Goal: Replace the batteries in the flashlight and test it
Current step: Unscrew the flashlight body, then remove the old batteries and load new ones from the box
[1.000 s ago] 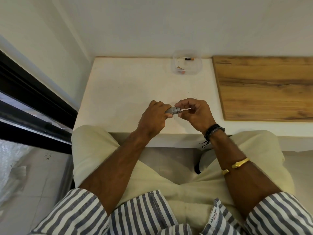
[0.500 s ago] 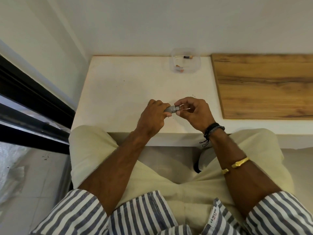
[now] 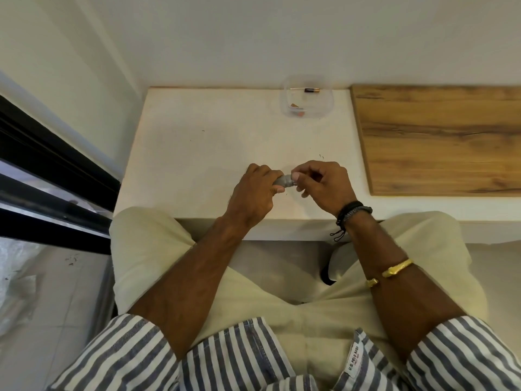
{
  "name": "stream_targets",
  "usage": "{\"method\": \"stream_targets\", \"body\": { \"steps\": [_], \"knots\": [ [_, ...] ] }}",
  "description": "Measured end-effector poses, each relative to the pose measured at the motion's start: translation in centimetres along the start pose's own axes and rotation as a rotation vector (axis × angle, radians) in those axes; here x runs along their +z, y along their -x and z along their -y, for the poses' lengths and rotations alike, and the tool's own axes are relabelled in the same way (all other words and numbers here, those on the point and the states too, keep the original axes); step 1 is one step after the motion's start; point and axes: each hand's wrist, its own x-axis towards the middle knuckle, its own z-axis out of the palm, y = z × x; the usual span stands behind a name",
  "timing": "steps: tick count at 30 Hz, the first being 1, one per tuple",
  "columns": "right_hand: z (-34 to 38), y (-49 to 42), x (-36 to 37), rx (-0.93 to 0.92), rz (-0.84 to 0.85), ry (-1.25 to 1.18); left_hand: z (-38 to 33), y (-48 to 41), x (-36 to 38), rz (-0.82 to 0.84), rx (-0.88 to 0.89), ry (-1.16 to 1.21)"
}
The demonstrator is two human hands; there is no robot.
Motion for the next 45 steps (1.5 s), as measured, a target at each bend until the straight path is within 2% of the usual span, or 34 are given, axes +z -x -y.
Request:
{"method": "stream_targets", "body": {
  "steps": [11,14,23,31,37,39,42,45],
  "knots": [
    [0.0,0.1,-0.7,-0.148,0.021,-0.013,-0.3,-0.1,-0.4,0.036,-0.040,0.058],
    [-0.6,-0.1,-1.0,-0.176,-0.014,-0.056,0.1,-0.1,-0.6,-0.001,-0.089,0.113],
    [-4.1,-1.2,-0.5,0.212,-0.326,-0.186,0.3,0.2,-0.8,-0.067,-0.111,0.242],
    [-6.2,-1.4,1.2,0.288,-0.450,0.106,0.2,0.6,-0.7,-0.112,-0.079,0.291],
    [-6.4,-1.3,1.4,0.315,-0.421,0.161,-0.2,0.7,-1.1,-0.100,-0.066,0.264],
    [-5.8,-1.3,1.5,0.282,-0.468,0.165,-0.4,0.5,-1.3,-0.059,-0.044,0.211],
    [-3.9,-1.2,1.8,0.200,-0.515,-0.006,-0.6,0.0,-1.7,-0.027,0.024,-0.035],
    [-2.2,-1.1,2.2,0.367,-0.251,-0.504,-0.9,-0.4,-2.2,-0.055,0.121,-0.229]
  ]
}}
